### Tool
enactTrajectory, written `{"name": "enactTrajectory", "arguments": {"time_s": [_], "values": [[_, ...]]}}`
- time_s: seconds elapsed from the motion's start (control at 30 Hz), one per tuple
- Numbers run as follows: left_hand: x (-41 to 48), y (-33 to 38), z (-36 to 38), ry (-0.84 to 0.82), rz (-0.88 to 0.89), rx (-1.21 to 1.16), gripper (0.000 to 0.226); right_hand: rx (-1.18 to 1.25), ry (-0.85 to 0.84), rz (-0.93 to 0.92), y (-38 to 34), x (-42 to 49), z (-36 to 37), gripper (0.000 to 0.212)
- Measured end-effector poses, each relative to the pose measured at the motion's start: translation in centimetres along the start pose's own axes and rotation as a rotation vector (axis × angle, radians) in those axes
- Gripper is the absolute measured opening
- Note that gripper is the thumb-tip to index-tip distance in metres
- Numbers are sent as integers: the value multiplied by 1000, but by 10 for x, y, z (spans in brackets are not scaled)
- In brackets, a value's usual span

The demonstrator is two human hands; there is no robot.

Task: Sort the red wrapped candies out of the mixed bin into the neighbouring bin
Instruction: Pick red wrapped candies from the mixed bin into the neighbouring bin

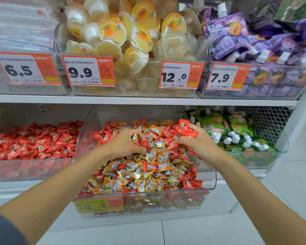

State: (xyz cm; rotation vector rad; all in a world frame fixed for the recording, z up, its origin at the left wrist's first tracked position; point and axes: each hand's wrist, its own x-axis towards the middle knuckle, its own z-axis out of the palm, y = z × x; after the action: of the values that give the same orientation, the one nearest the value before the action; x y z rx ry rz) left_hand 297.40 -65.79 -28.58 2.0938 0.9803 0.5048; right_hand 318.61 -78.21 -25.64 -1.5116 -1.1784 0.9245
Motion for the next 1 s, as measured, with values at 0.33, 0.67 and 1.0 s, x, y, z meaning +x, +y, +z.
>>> {"name": "enactTrajectory", "arguments": {"time_s": [0.33,0.67,1.0], "values": [[-21,12,-28,-177,-128,-2,31,-3,24,17,1,-1,2,30],[-22,6,-32,96,-180,-140,13,-4,1,-8,-4,-6,5,20],[-4,6,-4,-85,-12,25,37,-14,-11,-40,-3,-4,6,13]]}}
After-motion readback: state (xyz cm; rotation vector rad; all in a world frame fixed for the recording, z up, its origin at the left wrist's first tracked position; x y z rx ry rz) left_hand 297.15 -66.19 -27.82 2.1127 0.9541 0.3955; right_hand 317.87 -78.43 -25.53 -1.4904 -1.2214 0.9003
